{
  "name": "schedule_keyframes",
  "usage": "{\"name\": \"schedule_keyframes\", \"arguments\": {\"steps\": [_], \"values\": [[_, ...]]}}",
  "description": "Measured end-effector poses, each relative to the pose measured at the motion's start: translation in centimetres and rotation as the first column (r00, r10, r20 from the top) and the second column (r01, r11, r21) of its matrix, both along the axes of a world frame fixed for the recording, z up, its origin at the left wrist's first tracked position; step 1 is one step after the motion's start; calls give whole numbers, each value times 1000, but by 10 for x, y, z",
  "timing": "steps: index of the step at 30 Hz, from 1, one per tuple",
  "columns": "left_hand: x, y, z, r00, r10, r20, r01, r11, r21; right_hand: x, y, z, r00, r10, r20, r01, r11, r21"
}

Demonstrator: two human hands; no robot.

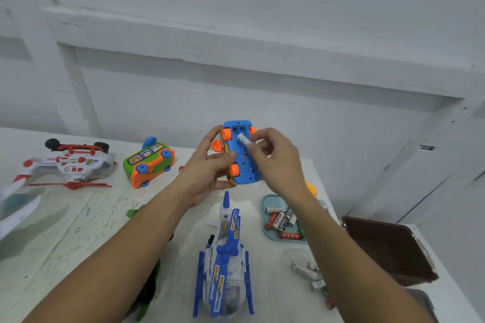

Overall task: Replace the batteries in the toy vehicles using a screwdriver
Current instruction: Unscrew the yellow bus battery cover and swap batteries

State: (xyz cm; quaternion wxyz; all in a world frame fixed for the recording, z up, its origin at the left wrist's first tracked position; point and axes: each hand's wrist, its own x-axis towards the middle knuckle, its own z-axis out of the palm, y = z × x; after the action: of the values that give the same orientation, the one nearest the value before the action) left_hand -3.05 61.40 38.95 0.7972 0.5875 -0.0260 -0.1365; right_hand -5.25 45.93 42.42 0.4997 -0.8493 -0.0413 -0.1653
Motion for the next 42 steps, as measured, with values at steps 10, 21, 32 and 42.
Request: {"name": "schedule_keyframes", "arguments": {"steps": [10, 21, 32, 42], "values": [[-3, 4, 3, 998, -50, -28, 47, 997, -68, 9, 2, -27, 954, 76, 291, 27, 942, -334], [5, -3, 2, 996, -83, -15, 83, 996, -44, 14, -13, -22, 964, 183, 192, -90, 906, -414], [13, -12, 2, 999, -15, -50, 12, 998, -60, 28, -49, -11, 945, 287, -160, -95, 705, 703], [11, -12, -3, 996, 4, -84, -9, 998, -58, 18, -79, -78, 771, -148, -619, -338, 729, -595]]}}
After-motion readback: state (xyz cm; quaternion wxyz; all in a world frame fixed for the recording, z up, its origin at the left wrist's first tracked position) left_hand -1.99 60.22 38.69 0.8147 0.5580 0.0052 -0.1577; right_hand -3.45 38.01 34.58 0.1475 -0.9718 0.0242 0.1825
